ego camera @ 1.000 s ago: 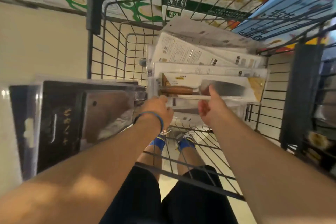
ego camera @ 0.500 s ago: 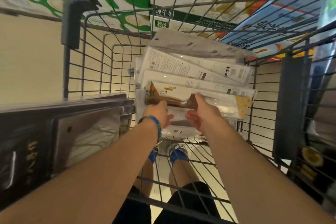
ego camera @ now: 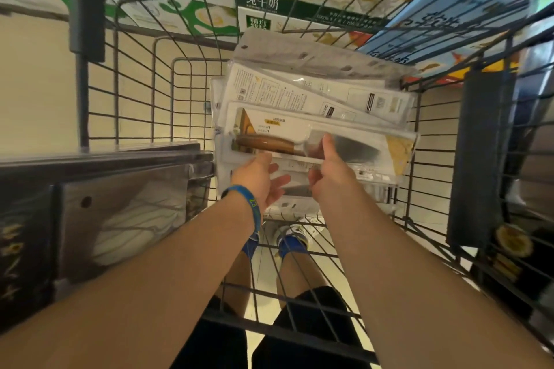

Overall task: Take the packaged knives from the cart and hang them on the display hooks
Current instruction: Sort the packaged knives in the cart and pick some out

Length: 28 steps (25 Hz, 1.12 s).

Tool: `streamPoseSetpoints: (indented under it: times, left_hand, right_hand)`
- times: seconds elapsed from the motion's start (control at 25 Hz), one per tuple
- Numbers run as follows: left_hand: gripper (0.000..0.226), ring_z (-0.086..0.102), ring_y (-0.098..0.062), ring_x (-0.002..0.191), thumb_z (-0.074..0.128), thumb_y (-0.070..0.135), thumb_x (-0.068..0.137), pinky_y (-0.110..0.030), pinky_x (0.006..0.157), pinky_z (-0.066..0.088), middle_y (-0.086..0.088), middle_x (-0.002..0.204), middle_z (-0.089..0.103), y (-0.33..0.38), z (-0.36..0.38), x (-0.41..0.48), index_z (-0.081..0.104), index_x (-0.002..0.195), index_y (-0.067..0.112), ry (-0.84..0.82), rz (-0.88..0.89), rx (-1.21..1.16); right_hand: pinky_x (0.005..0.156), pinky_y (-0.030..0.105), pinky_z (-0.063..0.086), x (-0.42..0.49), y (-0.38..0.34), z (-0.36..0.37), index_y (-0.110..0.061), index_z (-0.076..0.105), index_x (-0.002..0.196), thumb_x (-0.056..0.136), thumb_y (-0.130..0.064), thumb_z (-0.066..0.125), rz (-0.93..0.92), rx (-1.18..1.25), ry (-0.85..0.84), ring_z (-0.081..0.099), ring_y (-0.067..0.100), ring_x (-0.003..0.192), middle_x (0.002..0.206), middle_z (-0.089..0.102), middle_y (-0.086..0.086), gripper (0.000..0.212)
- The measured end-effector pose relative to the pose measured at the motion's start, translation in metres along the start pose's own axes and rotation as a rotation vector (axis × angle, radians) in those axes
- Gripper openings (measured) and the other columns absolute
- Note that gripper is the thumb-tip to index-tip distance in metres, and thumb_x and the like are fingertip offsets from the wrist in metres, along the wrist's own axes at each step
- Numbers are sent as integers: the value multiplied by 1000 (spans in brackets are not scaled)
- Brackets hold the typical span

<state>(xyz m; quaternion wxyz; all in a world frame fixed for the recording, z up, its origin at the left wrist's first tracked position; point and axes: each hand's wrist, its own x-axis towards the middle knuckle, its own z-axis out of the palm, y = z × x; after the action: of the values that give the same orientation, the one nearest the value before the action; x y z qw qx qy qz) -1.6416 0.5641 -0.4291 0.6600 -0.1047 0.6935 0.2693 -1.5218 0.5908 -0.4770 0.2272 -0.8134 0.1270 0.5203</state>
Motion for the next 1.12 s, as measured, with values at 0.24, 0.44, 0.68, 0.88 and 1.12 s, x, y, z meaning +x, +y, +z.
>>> streamPoseSetpoints:
  times: [0.24,0.44,0.68,0.88,1.12]
  left_hand:
    - [8,68,-9,57,48,27,102,-23,54,52,1,100,68,-3,-9,-5,56,101,25,65,23,-16]
    - [10,67,-7,51,48,24,102,-22,50,51,-1,100,69,-7,-8,-7,57,97,24,57,2,30]
    - [9,69,-7,52,50,25,101,-26,57,52,1,102,69,-3,-8,-4,56,94,23,69,-38,22]
    - [15,70,-11,71,50,30,102,-29,70,54,2,115,66,0,-11,1,59,99,19,18,-110,-22]
    - [20,70,-13,80,50,28,101,-30,75,54,-2,115,68,-3,-10,8,61,93,14,29,-126,16]
  right_hand:
    - [48,16,50,-15,-8,-6,-19,79,82,62,-54,93,42,136,-48,63,8,69,98,72,-1,43]
    - [47,17,50,-37,-48,3,-12,66,94,91,-37,76,-177,218,-40,63,7,57,82,68,0,28]
    - [90,26,59,-49,-103,17,13,52,130,102,-24,48,-433,251,-445,73,13,80,86,54,5,47]
    - [93,33,58,-30,-91,15,-2,61,106,105,-7,47,-330,119,-418,66,29,114,102,65,11,15]
    - [69,28,47,-19,-29,-17,-20,66,108,99,-31,60,-710,-698,63,60,12,88,100,63,-9,16]
